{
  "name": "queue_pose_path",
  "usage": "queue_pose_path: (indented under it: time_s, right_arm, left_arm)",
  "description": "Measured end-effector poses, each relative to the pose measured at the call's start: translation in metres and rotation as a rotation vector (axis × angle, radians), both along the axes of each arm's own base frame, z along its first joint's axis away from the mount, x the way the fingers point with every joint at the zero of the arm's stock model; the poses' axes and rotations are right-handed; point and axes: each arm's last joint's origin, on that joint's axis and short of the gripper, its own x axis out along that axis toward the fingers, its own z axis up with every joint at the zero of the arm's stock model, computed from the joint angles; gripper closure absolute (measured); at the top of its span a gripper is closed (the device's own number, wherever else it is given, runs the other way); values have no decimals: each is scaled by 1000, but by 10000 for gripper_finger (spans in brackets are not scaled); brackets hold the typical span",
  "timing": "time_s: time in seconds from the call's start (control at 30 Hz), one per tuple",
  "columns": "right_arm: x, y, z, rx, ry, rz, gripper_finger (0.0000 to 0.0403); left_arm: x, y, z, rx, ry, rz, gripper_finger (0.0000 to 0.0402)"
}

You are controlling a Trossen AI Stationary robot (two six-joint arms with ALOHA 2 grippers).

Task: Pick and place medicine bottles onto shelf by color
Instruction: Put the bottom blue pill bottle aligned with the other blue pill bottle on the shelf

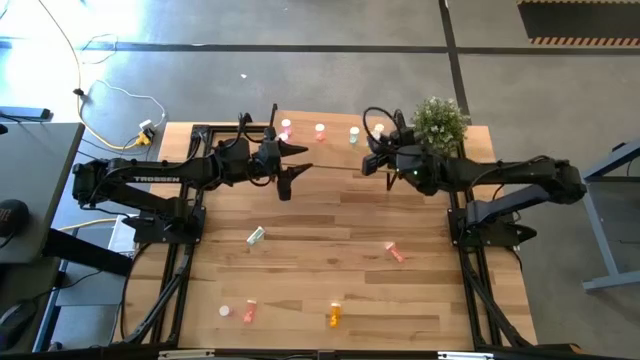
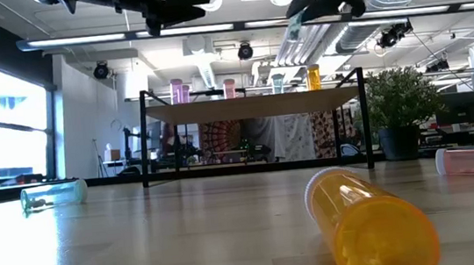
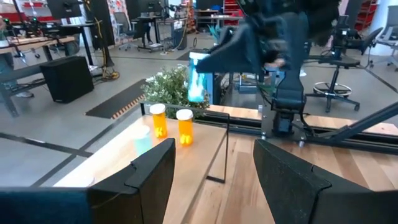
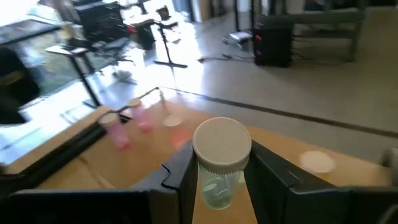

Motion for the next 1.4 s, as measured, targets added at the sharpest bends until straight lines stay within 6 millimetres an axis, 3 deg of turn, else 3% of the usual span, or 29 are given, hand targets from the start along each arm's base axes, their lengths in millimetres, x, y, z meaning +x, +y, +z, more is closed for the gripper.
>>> queue_pose_path:
  time_s: [0.27,0.4,0.67,0.93,1.4]
  right_arm:
    - [1,11,-45,-35,-58,142,297]
    - [-1,14,-58,-60,-33,199,297]
    - [13,11,-55,-157,68,228,297]
    - [30,-3,-71,-144,147,177,297]
    - [51,-23,-76,-146,259,141,297]
  left_arm:
    - [0,0,0,0,0,1,193]
    - [0,0,0,-1,4,3,193]
    - [0,0,-1,-3,8,3,193]
    - [0,0,-1,-3,8,3,193]
    - [0,0,-5,-16,47,2,193]
